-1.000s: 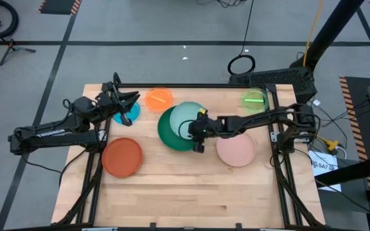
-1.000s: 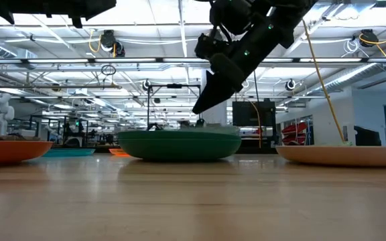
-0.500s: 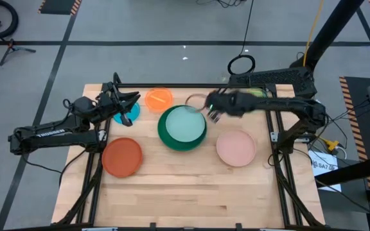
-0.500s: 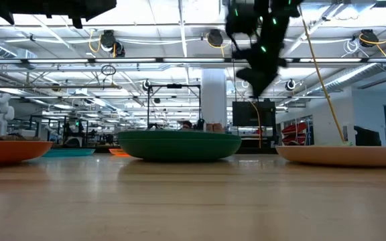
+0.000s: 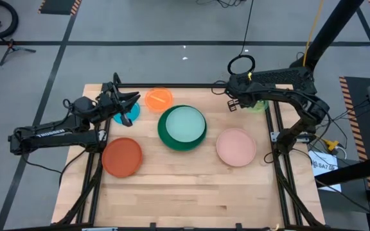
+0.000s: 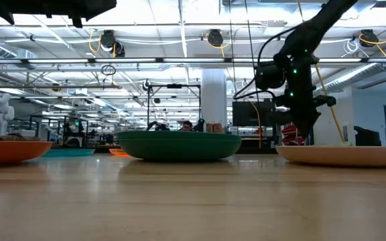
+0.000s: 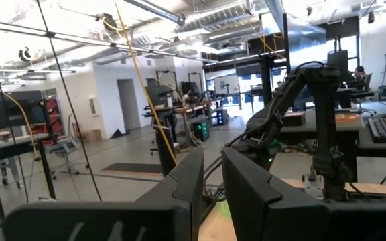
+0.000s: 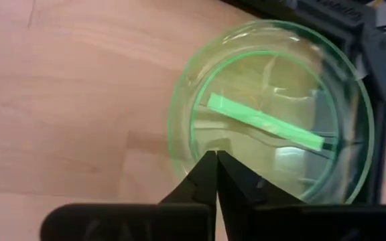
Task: Stack plastic plates
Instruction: Stack the light orange plate on top of the the light blue plate
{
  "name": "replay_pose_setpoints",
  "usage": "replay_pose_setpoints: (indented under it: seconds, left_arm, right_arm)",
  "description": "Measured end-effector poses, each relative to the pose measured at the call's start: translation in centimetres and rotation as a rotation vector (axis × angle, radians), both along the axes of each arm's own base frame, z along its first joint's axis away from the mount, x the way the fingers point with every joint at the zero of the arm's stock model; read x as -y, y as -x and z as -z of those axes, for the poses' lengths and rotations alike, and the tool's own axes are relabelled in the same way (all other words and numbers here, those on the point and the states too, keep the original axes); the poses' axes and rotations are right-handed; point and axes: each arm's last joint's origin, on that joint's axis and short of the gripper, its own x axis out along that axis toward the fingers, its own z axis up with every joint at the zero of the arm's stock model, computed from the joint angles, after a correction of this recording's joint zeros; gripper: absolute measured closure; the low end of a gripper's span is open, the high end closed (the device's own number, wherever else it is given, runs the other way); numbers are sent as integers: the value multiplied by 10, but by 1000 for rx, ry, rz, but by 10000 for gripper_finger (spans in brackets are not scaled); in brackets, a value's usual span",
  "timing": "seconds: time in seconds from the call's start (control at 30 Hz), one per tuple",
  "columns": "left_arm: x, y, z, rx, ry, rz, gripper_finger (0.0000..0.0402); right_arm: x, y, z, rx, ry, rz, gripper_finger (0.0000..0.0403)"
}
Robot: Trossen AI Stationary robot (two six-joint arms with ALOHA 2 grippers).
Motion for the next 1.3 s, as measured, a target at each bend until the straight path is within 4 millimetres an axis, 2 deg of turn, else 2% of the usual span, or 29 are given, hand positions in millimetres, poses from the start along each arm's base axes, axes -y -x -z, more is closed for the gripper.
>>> replay_pose_setpoints:
  seconds: [0.5,0.67,0.9,1.07,1.2,1.3]
  left_arm:
    - [0,0,0,0,-1,0,337]
    - [0,0,0,0,-1,0,337]
    - [0,0,0,-1,-2,-1,337]
    - [0,0,0,-1,-2,-1,337]
    - [0,0,0,-1,-2,-1,337]
    - [0,0,0,-1,-1,-1,337]
  right_arm:
    - [0,13,36,80,96,13,402]
    - [0,12,40,131,104,15,402]
    - [2,8,40,209,107,28,402]
    - [4,-6,36,379,73,-33,403]
    - [2,-19,19,418,106,-95,403]
    - [-6,-27,1,469,69,-186,403]
